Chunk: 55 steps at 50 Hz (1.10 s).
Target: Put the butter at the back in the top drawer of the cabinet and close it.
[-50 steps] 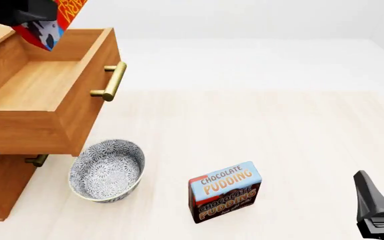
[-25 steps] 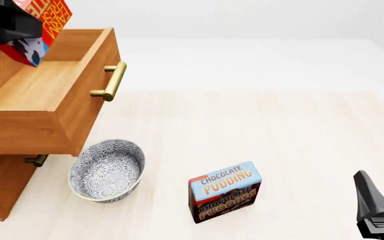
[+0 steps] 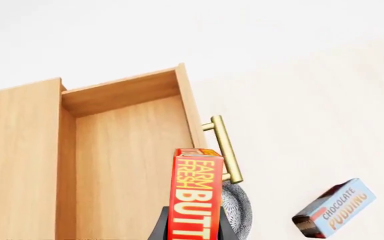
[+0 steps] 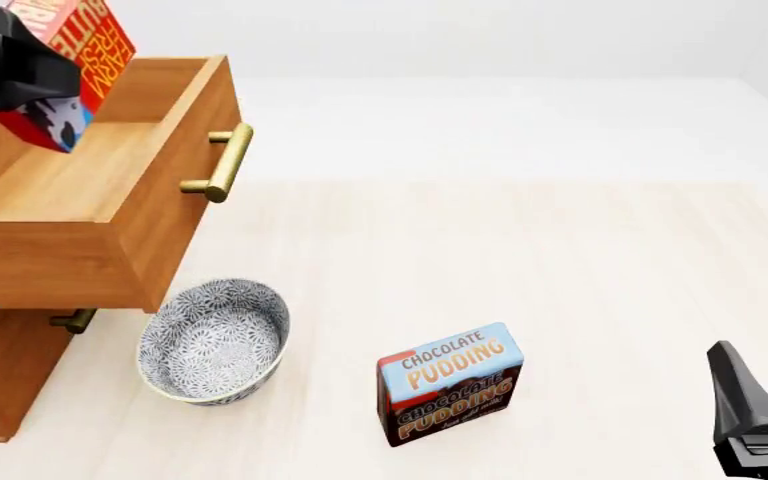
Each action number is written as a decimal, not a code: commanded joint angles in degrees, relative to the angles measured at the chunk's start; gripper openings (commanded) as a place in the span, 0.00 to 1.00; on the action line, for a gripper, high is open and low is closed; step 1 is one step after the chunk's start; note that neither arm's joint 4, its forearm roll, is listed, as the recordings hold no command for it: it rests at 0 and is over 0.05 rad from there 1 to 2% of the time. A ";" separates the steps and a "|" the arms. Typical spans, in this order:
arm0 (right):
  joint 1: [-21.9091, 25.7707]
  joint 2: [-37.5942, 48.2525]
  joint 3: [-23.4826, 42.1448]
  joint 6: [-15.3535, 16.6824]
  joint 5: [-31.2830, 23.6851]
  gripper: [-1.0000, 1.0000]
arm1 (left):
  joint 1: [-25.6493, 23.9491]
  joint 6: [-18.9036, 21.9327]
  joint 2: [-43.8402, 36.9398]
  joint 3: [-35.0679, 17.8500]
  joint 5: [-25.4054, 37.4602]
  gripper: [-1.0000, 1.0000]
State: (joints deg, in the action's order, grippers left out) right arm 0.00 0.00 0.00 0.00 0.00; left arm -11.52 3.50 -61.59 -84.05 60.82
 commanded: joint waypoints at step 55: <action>0.00 0.00 0.00 0.00 0.00 1.00 | 5.03 0.18 2.45 7.69 -1.95 0.00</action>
State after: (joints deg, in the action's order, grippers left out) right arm 0.00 0.00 0.00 0.00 0.00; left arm -6.95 3.18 -59.84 -77.15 59.37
